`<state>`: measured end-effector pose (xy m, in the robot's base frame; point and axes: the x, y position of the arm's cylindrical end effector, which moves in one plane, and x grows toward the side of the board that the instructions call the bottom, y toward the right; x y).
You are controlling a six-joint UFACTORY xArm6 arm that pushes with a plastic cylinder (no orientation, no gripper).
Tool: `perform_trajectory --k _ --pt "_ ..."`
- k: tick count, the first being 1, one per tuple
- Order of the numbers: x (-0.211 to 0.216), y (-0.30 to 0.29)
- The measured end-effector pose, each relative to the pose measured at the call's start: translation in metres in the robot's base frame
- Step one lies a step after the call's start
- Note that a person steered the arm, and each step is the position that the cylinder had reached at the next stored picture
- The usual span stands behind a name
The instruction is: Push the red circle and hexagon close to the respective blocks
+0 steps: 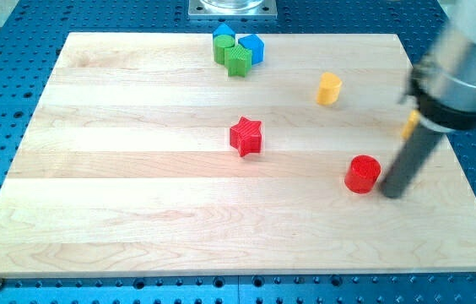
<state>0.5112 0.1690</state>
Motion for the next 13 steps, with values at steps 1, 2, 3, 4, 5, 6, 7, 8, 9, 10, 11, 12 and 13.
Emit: perform_trajectory --k 1,2,3,4,5,6,7,8,9,10,11,12,13 --pt "-0.055 -0.09" --pt "-0.019 -0.041" --pt "-0.012 -0.058" --pt "-0.05 -0.1" --pt "-0.048 -0.055" --pt "-0.083 -0.021" --pt "-0.109 -0.063" --pt "-0.122 -0.109" --pt "-0.122 -0.163" --pt "-0.095 -0.156" --pt "-0.09 -0.115" --pt "-0.054 -0.039" --pt "-0.012 0.043"
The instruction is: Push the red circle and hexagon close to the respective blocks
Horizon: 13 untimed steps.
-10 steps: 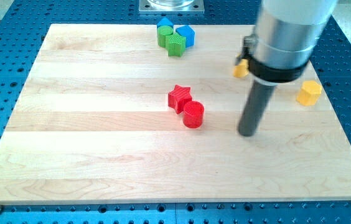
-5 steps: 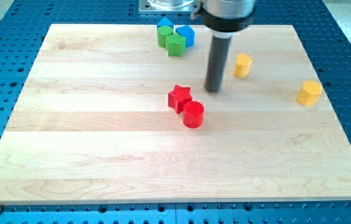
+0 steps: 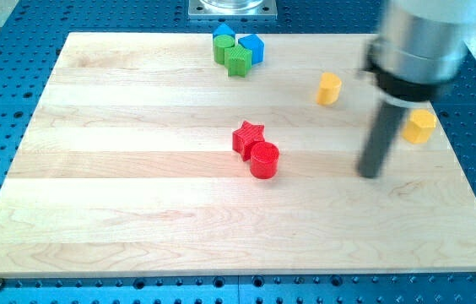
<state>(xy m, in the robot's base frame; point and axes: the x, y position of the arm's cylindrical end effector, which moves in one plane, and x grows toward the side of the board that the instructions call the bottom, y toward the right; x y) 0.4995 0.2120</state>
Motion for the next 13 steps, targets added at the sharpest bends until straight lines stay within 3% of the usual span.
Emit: perform_trajectory --k 1,2,3,4,6,7,8,9,11,13 --pt "-0.024 0.078" --pt "-0.086 0.018" --pt "-0.079 0.003" --pt "-0.084 0.031" --pt "-0.124 0.025" --pt "-0.113 0.015" --pt "-0.136 0.095" --pt "-0.17 0.07" --pt "-0.196 0.006" --pt "-0.287 -0.04"
